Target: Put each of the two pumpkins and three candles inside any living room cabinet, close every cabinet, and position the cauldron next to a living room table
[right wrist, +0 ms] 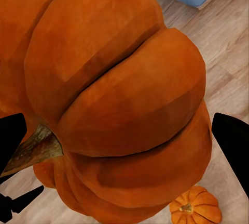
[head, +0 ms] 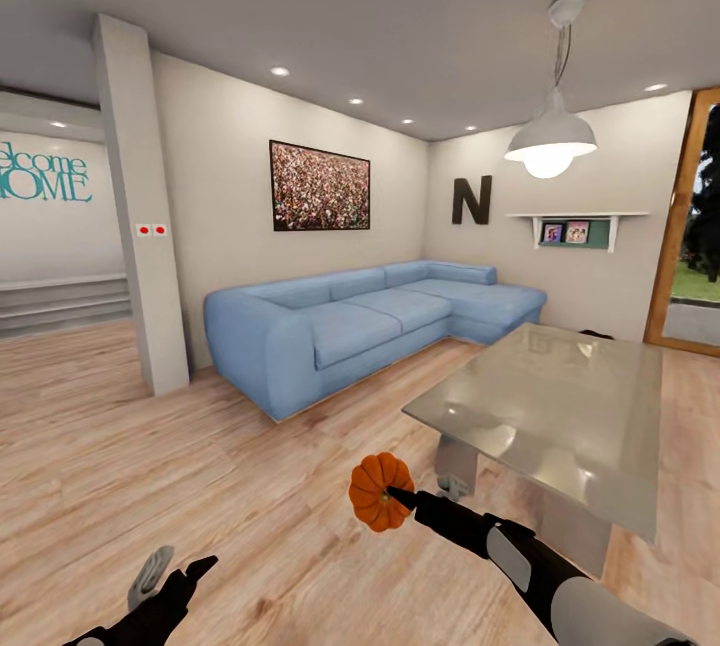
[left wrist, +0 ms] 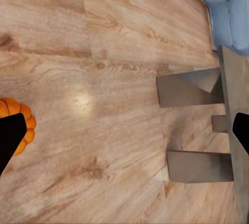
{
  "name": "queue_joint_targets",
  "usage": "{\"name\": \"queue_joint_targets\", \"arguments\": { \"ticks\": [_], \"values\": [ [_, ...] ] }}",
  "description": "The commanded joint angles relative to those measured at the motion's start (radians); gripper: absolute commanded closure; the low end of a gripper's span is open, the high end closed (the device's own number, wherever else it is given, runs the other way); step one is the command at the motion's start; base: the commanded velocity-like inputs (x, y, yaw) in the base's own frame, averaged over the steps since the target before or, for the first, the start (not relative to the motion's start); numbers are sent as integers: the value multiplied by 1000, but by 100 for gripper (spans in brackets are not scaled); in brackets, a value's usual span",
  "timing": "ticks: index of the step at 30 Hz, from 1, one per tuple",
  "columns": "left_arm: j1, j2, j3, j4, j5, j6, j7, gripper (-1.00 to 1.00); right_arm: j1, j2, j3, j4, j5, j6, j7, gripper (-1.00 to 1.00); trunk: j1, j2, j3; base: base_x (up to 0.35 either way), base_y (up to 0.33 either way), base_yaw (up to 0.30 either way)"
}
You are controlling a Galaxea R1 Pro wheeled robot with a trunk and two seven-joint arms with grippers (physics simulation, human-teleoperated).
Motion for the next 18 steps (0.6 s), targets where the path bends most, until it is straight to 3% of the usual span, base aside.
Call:
{"name": "queue_joint_targets", "arguments": {
  "ticks": [1, 18],
  "values": [
    [-1, -1, 3, 0, 6, 8, -1, -100, 0, -1, 3, -1, -11, 9, 0, 100, 0, -1, -1, 34, 22, 0],
    [-1, 0, 5, 0, 15, 8, -2, -100, -1, -1, 3, -1, -11, 9, -2, 100, 0, -1, -1, 3, 2, 0]
  ]
}}
